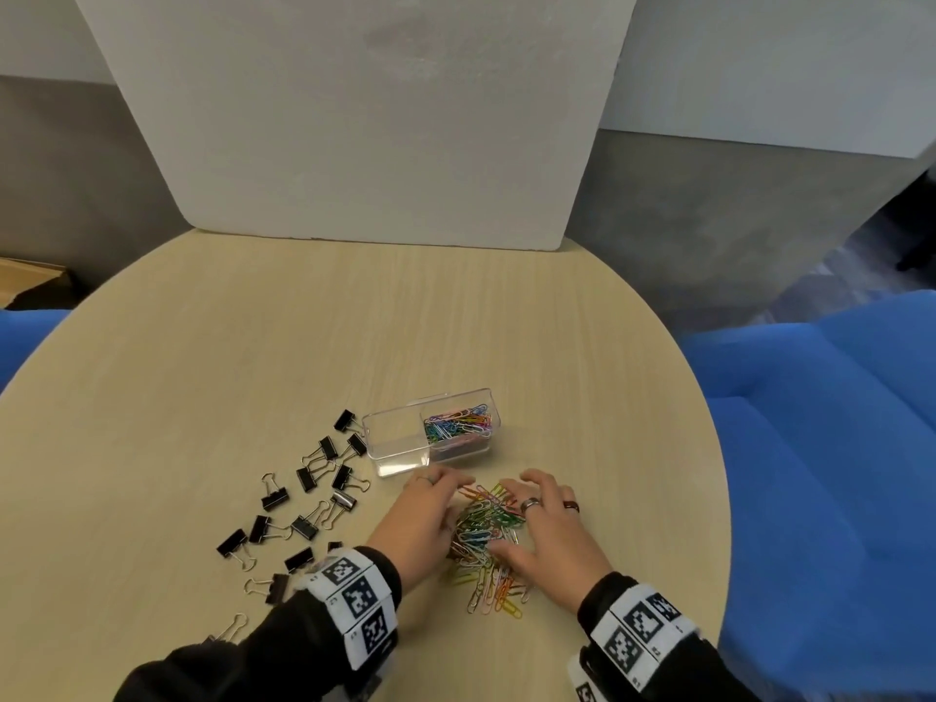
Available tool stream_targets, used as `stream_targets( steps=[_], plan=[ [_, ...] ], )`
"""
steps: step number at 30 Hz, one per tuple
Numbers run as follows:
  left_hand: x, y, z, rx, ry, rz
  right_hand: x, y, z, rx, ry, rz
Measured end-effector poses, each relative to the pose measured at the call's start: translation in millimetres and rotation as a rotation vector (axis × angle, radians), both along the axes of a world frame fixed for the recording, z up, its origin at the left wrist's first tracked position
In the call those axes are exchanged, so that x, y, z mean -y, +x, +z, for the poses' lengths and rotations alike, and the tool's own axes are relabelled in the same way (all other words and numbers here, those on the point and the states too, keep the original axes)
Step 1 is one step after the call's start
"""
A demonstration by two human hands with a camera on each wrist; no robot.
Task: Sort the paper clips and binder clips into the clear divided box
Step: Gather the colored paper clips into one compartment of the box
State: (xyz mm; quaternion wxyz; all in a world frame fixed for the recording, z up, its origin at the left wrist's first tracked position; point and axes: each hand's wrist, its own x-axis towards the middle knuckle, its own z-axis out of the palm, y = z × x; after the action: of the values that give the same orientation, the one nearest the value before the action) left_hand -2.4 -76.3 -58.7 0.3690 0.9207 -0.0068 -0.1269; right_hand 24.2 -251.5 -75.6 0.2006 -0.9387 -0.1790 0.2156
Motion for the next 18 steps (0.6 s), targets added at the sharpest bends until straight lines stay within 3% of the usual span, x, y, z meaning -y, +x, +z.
stream_targets(
  steps=[3,8,13,18],
  plan=[
    [-14,5,18,0.203,0.004,-0.005,-6,4,-3,-0.046,-0.127,0.113],
    [-37,27,36,0.426,0.104,0.122,-16,5,-13,0.006,0.037,0.042],
    [-50,46,35,0.197,0.319,0.026,-21,10,-13,-0.002,0.101,0.014],
    [-46,55,29,-0.082,0.368,-0.076,-22,12,-14,0.029,0.059,0.054]
  ],
)
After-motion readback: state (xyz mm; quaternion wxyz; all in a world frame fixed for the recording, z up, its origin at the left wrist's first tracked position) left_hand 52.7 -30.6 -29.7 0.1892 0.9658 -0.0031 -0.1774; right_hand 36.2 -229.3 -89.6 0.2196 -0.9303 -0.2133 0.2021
